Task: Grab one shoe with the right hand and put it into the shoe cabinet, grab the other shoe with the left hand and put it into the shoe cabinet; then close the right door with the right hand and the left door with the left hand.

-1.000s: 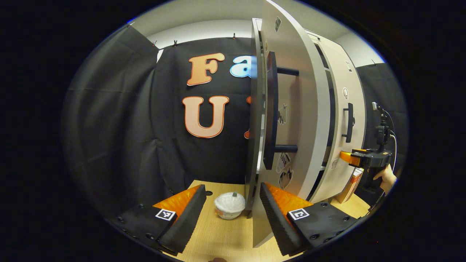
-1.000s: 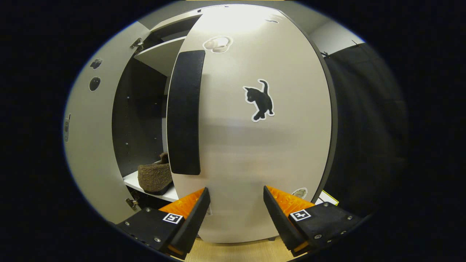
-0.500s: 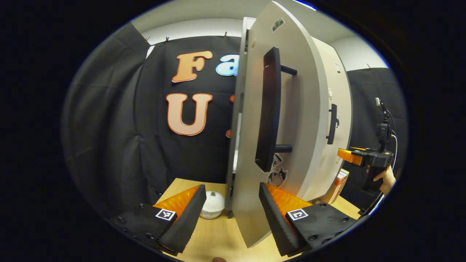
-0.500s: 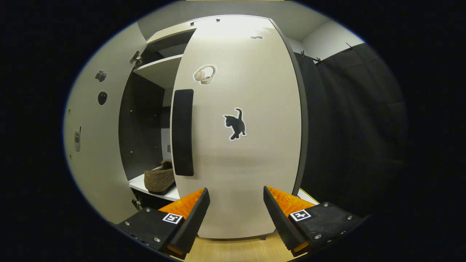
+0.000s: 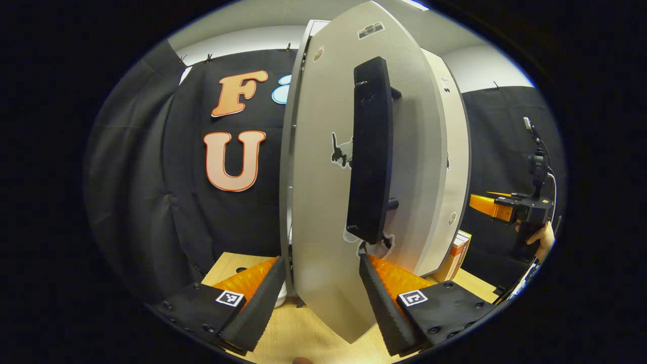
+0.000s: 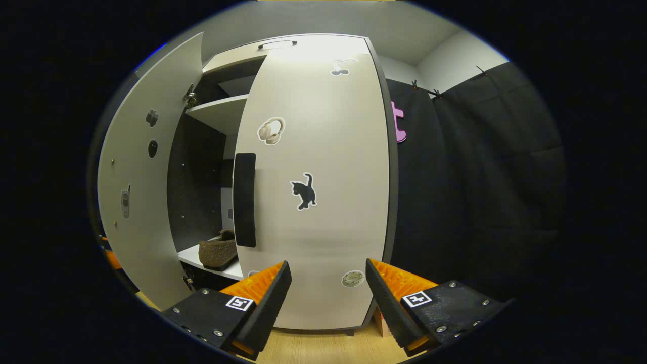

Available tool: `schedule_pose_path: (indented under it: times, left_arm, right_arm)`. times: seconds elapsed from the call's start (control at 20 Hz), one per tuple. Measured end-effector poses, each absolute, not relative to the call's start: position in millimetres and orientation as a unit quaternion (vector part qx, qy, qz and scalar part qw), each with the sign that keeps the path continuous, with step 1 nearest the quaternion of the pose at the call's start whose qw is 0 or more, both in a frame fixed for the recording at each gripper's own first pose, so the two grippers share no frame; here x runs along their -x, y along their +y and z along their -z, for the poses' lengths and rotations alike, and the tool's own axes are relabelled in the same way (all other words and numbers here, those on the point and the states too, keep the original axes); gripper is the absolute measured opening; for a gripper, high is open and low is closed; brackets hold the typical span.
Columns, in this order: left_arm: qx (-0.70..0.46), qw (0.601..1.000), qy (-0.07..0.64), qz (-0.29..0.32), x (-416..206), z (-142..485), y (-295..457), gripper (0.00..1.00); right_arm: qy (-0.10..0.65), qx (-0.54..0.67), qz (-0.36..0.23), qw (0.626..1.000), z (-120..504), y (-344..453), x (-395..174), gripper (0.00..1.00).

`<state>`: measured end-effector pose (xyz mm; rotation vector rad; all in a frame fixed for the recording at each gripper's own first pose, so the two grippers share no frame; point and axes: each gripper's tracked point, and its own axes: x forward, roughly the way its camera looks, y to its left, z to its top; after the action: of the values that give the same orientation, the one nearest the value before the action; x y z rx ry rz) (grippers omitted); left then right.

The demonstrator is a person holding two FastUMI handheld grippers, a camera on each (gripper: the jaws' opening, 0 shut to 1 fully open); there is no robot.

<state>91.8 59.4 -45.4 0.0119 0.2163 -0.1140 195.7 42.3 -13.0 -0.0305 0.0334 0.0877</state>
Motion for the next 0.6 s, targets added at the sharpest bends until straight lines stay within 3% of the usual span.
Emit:
schedule_pose_path:
  times: [0.35, 0.4, 0.6]
  left_arm:
    - [-0.013, 0.992, 0.104, 0.065, -134.0, 57.8, 26.8, 0.94]
    - [-0.013, 0.992, 0.104, 0.071, -143.4, 62.1, 16.6, 0.99]
    - [-0.018, 0.992, 0.105, 0.069, -174.8, 70.5, -0.9, 0.98]
  right_arm:
    - [0.010, 0.011, -0.018, 1.000, 8.8, 7.7, -185.7, 0.92]
    - [0.009, 0.009, -0.013, 1.000, 8.7, 2.1, -184.0, 0.92]
    - [0.006, 0.005, 0.002, 1.000, 6.7, -13.6, -182.4, 0.91]
